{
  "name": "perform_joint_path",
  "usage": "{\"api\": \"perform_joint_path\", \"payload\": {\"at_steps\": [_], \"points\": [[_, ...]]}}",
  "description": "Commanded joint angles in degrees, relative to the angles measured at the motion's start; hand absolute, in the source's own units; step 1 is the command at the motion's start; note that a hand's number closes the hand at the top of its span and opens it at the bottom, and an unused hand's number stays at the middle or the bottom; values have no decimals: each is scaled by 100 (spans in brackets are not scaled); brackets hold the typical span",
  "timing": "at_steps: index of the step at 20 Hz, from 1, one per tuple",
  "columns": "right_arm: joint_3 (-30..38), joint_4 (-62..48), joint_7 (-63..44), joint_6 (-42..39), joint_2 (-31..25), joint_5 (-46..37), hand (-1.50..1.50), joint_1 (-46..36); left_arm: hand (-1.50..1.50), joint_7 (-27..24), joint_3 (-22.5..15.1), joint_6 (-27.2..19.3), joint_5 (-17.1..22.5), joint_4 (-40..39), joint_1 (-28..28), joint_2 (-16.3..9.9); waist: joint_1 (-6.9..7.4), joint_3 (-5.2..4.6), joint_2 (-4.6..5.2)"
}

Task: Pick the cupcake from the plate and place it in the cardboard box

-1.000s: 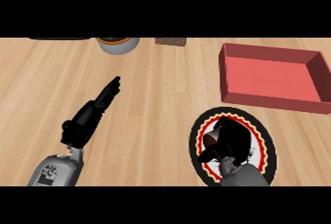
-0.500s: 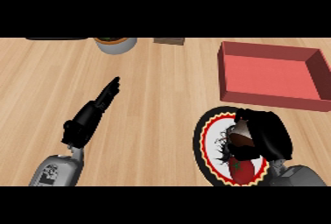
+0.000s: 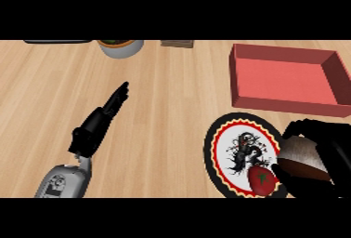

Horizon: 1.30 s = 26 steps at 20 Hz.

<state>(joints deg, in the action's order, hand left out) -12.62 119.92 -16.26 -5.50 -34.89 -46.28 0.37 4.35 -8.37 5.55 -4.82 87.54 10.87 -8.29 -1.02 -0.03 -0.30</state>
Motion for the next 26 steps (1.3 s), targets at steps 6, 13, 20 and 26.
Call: {"api": "perform_joint_path", "payload": {"at_steps": [6,13,20,26], "points": [[1856,1391,-371,-594,21,1494,150,125,0,9,26,75,-64,25,53,53,43,3,20],[2403,1164,-1651,-1327,48,1943,150,-1302,0,240,117,228,-7,113,154,55,120,-3,28],[2745,-210,-1175,-1473,-52,1923,150,-2060,0,4,295,445,34,155,-61,-29,132,1,29],[2395,-1580,-767,-1083,153,1520,150,-2872,0,218,93,310,-197,533,-217,151,166,2,34]]}}
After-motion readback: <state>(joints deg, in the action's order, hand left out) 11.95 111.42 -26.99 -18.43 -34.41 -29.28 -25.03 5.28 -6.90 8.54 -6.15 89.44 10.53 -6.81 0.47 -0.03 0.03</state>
